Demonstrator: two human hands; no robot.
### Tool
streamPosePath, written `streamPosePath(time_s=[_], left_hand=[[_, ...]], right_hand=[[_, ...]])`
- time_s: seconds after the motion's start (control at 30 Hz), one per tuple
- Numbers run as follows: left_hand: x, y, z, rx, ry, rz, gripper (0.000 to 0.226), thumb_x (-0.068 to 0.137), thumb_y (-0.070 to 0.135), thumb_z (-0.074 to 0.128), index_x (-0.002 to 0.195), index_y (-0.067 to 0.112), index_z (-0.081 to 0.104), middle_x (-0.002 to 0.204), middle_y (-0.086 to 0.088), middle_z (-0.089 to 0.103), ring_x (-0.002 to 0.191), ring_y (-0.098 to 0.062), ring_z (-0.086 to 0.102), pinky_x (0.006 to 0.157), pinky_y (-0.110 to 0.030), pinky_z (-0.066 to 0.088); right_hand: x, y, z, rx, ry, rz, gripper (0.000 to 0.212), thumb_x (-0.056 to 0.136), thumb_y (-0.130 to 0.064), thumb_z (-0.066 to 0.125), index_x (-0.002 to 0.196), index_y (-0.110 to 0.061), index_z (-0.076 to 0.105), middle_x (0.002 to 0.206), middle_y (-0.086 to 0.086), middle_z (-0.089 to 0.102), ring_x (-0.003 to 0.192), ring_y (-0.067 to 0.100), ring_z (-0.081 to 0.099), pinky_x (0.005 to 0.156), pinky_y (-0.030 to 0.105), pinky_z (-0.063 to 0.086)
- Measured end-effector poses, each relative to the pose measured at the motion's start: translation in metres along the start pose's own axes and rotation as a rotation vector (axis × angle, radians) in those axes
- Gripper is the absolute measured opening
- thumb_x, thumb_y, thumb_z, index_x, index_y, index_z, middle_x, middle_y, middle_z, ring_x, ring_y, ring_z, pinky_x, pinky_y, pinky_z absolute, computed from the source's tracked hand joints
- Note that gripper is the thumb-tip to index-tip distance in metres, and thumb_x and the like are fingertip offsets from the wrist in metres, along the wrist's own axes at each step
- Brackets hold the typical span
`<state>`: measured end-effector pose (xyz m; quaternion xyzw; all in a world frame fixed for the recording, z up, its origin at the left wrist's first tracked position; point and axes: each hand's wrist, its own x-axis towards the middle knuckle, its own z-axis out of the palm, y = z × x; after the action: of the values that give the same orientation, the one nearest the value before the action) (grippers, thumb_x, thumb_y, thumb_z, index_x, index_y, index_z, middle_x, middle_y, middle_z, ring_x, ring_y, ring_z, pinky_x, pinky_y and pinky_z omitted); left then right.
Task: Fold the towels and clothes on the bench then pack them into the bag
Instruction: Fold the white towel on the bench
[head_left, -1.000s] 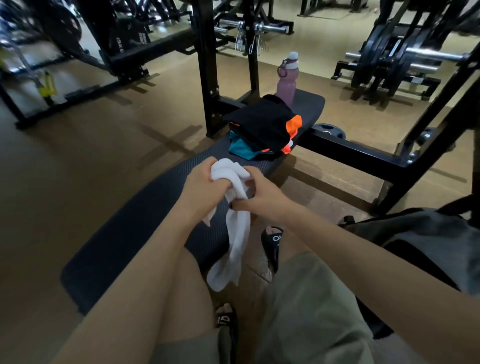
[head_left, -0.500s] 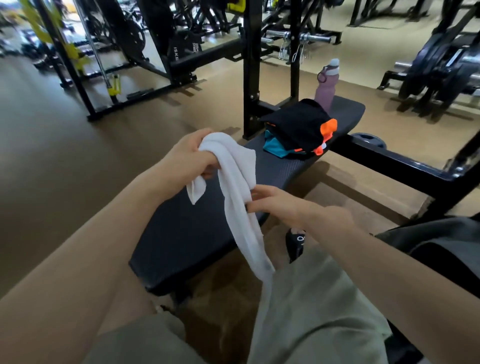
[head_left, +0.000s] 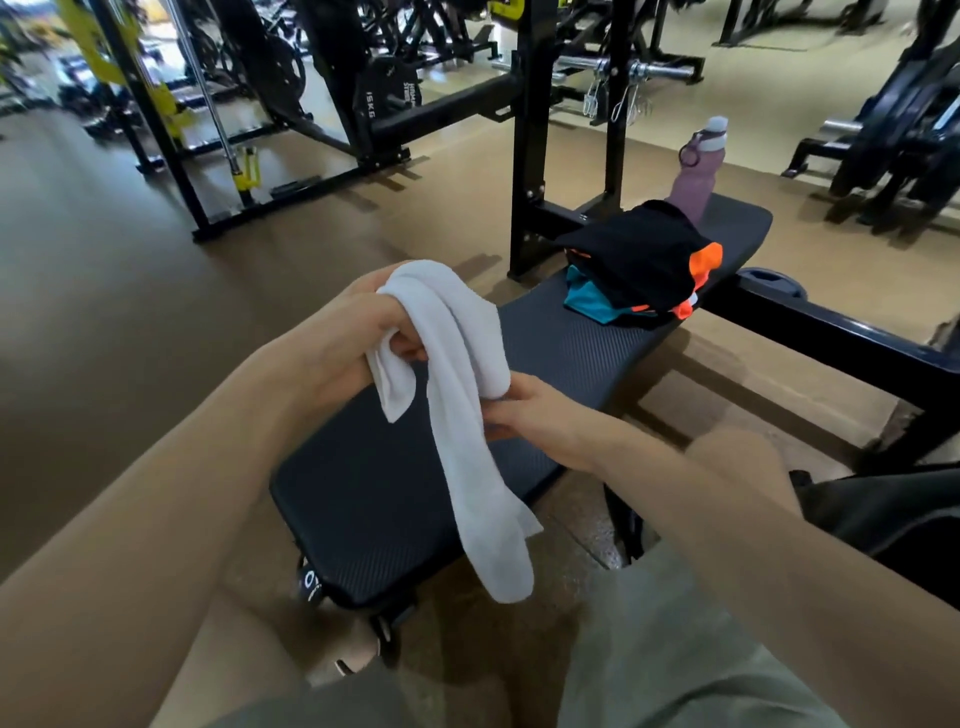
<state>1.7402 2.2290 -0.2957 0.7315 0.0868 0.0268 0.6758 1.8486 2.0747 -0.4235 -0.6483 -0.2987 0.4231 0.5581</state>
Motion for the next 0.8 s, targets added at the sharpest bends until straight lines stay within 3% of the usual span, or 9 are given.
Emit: streamPosePath(time_s=[0.13,0.23,0.33,0.43,0.5,0.57,0.63,0.7,0.8], left_hand=[[-0.004,-0.006,-0.039,0.173,0.078,-0.055,0.025,0.087,-0.010,0.041,0.103,-0.001,0.058,0.073,-0.002,0.059,0.064,-0.011,0.055,0.063,-0.022,0.048],[-0.004,-0.023,-0.087,0.805,0.274,-0.161,0.013,0.086,0.015,0.059,0.095,0.006,0.055,0.088,-0.006,0.062,0.078,-0.021,0.057,0.070,-0.033,0.047],[-0.009,-0.039,-0.103,1.235,0.183,-0.385,0.052,0.071,0.044,0.069,0.105,0.016,0.043,0.109,-0.008,0.057,0.086,-0.024,0.057,0.069,-0.037,0.049],[-0.008,-0.048,-0.080,1.126,-0.016,-0.369,0.108,0.063,0.057,0.083,0.146,0.037,0.015,0.152,-0.001,0.027,0.133,-0.025,0.040,0.104,-0.045,0.046],[0.000,-0.048,-0.056,0.967,-0.035,-0.149,0.102,0.075,0.053,0.080,0.152,0.042,0.013,0.159,0.007,0.023,0.143,-0.014,0.031,0.112,-0.040,0.039],[0.009,-0.046,-0.041,0.901,-0.003,0.022,0.058,0.088,0.035,0.072,0.138,0.029,0.042,0.138,0.006,0.051,0.124,-0.010,0.049,0.100,-0.036,0.048],[0.013,-0.044,-0.037,0.912,0.009,0.051,0.014,0.093,0.025,0.064,0.106,0.021,0.059,0.098,0.004,0.063,0.085,-0.008,0.058,0.075,-0.038,0.052],[0.014,-0.044,-0.039,0.910,-0.011,0.019,0.015,0.097,0.027,0.060,0.087,0.017,0.057,0.076,0.005,0.057,0.061,-0.004,0.047,0.060,-0.028,0.041],[0.017,-0.042,-0.042,0.920,0.036,0.011,0.030,0.101,0.031,0.053,0.079,0.011,0.052,0.068,0.003,0.051,0.057,-0.008,0.040,0.055,-0.025,0.033]], right_hand=[[0.014,-0.007,-0.001,-0.009,0.137,-0.014,0.029,0.096,-0.011,0.059,0.122,-0.019,0.069,0.117,-0.002,0.073,0.110,0.015,0.068,0.102,0.041,0.052],[0.015,-0.020,-0.015,0.028,0.169,-0.044,0.024,0.098,-0.015,0.057,0.117,-0.011,0.071,0.113,0.007,0.074,0.106,0.020,0.070,0.096,0.038,0.053],[0.022,-0.038,-0.018,-0.026,0.214,-0.086,0.035,0.097,-0.030,0.056,0.109,0.001,0.069,0.109,0.026,0.067,0.092,0.028,0.065,0.085,0.042,0.050],[0.031,-0.057,-0.008,-0.289,0.213,-0.180,0.045,0.090,-0.038,0.055,0.084,0.006,0.054,0.078,0.021,0.051,0.072,0.020,0.048,0.069,0.036,0.038],[0.032,-0.067,0.001,-0.494,0.137,-0.238,0.035,0.095,-0.027,0.054,0.071,-0.003,0.045,0.067,0.004,0.040,0.063,0.013,0.038,0.060,0.030,0.031],[0.031,-0.074,0.009,-0.640,0.070,-0.274,0.031,0.094,-0.025,0.055,0.071,-0.004,0.049,0.065,-0.001,0.042,0.060,0.010,0.038,0.056,0.028,0.030],[0.029,-0.077,0.009,-0.695,0.051,-0.300,0.030,0.094,-0.026,0.056,0.072,-0.005,0.050,0.064,-0.003,0.043,0.060,0.009,0.039,0.056,0.027,0.030],[0.029,-0.077,0.003,-0.685,0.062,-0.293,0.031,0.094,-0.025,0.057,0.072,-0.005,0.049,0.064,-0.003,0.041,0.059,0.008,0.037,0.056,0.025,0.029],[0.029,-0.073,-0.009,-0.685,0.070,-0.210,0.029,0.095,-0.029,0.059,0.082,-0.004,0.058,0.067,-0.005,0.047,0.060,0.007,0.040,0.057,0.025,0.031]])
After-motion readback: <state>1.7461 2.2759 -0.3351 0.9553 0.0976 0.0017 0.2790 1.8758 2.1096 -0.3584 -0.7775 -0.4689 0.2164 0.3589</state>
